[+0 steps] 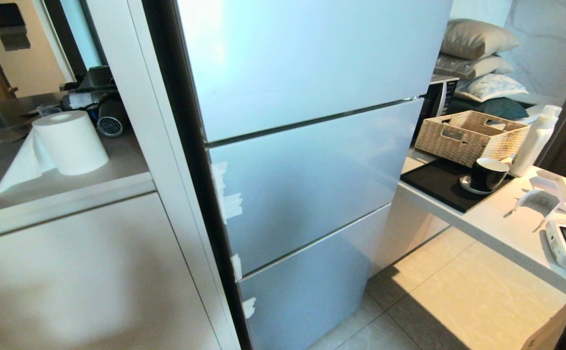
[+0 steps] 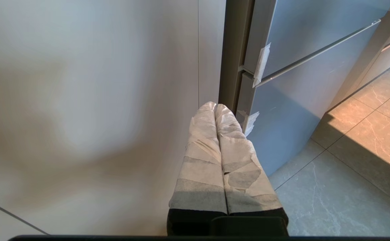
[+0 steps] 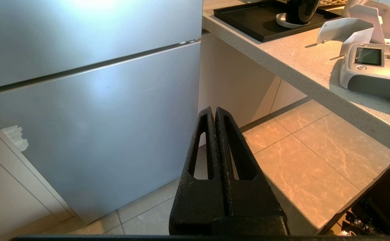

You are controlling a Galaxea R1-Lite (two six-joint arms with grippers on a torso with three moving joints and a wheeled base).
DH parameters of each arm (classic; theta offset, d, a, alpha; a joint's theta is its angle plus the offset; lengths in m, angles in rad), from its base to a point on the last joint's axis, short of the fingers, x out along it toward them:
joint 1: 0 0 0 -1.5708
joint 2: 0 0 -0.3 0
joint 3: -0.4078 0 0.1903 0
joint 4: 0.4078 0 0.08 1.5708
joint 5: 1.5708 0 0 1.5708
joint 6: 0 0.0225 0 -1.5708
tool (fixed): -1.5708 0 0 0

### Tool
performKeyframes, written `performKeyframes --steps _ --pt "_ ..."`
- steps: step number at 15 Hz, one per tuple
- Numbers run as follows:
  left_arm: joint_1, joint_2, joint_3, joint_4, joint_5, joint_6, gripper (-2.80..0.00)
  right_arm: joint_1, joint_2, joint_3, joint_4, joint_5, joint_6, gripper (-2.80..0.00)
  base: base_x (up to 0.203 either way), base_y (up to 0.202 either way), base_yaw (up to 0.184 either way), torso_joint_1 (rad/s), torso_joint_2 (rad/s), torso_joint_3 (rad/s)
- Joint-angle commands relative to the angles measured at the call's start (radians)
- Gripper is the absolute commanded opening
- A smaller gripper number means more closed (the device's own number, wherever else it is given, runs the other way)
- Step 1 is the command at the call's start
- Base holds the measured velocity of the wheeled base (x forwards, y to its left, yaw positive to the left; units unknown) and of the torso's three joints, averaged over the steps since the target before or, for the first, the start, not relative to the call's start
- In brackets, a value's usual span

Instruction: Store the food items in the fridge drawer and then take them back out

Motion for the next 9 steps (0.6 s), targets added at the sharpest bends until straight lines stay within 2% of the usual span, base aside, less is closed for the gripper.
performKeyframes --steps 1,9 --pt "0.001 0.002 0.000 0.001 0.000 0.001 -2.80 0.000 0.001 0.000 -0.002 0.000 0.000 -2.80 0.000 0.000 0.000 0.000 0.00 0.000" --pt "0.001 0.002 0.000 0.001 0.001 0.001 -2.80 0.000 0.001 0.000 -0.002 0.000 -0.001 -2.80 0.000 0.000 0.000 0.000 0.00 0.000"
